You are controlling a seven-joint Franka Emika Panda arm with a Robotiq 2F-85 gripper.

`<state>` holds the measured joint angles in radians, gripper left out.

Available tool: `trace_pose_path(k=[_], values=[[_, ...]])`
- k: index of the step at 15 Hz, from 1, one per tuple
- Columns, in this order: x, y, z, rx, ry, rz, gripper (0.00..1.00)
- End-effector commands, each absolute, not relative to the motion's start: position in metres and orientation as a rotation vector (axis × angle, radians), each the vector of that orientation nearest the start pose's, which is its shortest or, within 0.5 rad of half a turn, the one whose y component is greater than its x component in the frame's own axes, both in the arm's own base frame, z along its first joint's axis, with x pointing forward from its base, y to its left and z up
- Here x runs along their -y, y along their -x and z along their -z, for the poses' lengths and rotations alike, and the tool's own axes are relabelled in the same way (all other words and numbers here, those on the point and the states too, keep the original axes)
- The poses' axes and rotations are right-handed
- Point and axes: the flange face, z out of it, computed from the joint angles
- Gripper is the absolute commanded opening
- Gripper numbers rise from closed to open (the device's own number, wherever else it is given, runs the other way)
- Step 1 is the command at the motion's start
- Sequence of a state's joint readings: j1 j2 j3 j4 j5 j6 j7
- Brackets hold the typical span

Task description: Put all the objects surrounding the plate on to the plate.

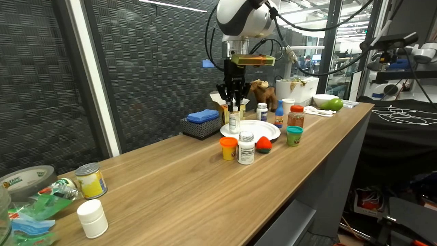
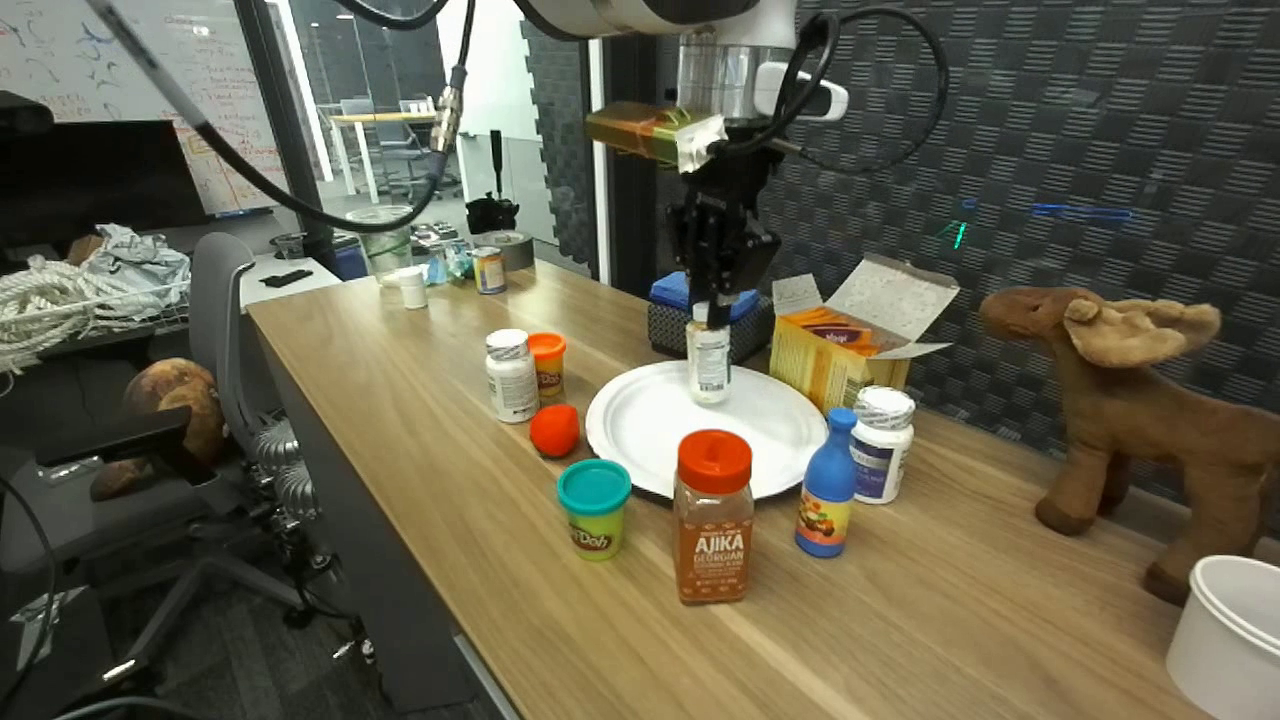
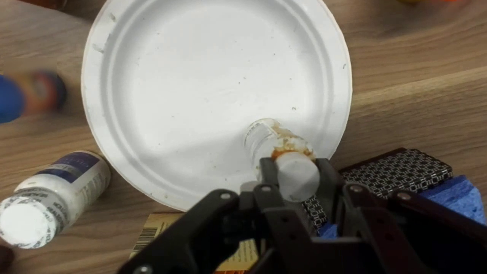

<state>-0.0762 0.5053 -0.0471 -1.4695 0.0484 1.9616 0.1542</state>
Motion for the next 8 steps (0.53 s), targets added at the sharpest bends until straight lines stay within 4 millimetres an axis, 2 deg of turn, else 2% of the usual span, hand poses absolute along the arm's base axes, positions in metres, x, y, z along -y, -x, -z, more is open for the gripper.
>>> trace_pose_path(k=[1, 2, 5, 8], values=[[0.085, -0.706, -0.388, -0.487, 3.046, 0.042, 0.08], [0.083, -0.705, -0.386, -0.477, 3.041, 0.031, 0.51], [0.071, -0.696, -0.385, -0.422, 3.039, -0.016, 0.7], [0.034, -0.682, -0.4, -0.246, 3.025, -0.149, 0.93]])
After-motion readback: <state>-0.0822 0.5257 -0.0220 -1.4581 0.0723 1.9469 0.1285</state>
